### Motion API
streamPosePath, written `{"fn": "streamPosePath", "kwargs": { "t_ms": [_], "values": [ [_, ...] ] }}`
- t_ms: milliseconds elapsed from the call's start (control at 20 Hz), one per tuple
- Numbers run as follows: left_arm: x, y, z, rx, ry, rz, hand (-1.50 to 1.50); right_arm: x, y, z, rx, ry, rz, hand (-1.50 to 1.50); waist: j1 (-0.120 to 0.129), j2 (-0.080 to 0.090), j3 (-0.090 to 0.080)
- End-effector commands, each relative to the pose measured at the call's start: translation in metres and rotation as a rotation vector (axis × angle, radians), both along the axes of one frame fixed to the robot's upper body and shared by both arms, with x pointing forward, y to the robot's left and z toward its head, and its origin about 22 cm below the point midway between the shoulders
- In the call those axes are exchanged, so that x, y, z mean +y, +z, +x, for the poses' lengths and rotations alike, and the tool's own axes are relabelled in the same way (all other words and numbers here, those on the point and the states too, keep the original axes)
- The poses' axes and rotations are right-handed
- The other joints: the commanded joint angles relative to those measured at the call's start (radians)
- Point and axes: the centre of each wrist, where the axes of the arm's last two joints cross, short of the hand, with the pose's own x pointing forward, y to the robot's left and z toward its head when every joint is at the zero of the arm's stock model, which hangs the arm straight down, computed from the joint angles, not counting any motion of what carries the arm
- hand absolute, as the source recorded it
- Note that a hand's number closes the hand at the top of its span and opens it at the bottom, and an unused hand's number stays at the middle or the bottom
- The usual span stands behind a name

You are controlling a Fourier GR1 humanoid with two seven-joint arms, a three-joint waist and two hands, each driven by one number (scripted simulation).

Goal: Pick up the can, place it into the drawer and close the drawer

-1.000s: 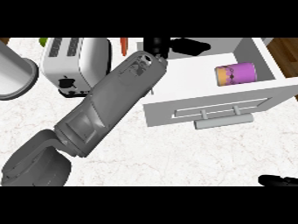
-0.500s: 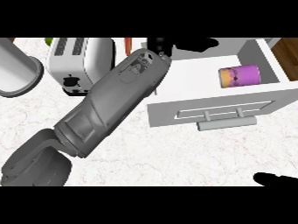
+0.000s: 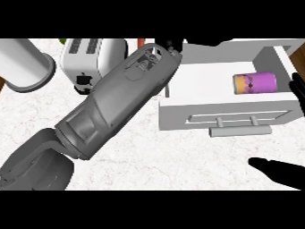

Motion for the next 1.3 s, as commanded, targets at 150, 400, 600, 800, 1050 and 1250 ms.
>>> {"fn": "streamPosePath", "kwargs": {
  "t_ms": [150, 400, 600, 800, 1050, 1250],
  "values": [
    [-0.006, 0.002, -0.007, 0.002, -0.007, 0.003, -1.5, 0.02, -0.025, 0.04, 0.046, -0.073, -0.246, -1.5, 0.057, -0.012, -0.001],
    [0.022, 0.011, 0.007, 0.013, -0.003, 0.003, -1.5, 0.033, -0.055, 0.048, 0.082, -0.127, -0.342, -1.5, 0.061, -0.018, -0.001],
    [0.029, 0.027, 0.002, 0.023, -0.003, -0.018, -1.5, 0.036, -0.083, 0.076, 0.065, -0.175, -0.285, -1.5, 0.08, -0.021, 0.0],
    [0.061, 0.03, 0.008, 0.025, 0.015, -0.003, -1.5, 0.056, -0.111, 0.09, 0.054, -0.186, -0.289, -1.5, 0.08, -0.018, 0.0],
    [0.07, 0.036, 0.002, 0.031, 0.016, -0.022, -1.5, 0.036, -0.136, 0.118, 0.078, -0.229, -0.316, -1.5, 0.099, -0.014, 0.001],
    [0.087, 0.036, -0.008, 0.038, 0.011, -0.008, -1.5, 0.032, -0.132, 0.131, 0.075, -0.247, -0.362, -1.5, 0.104, -0.022, 0.0]
  ]
}}
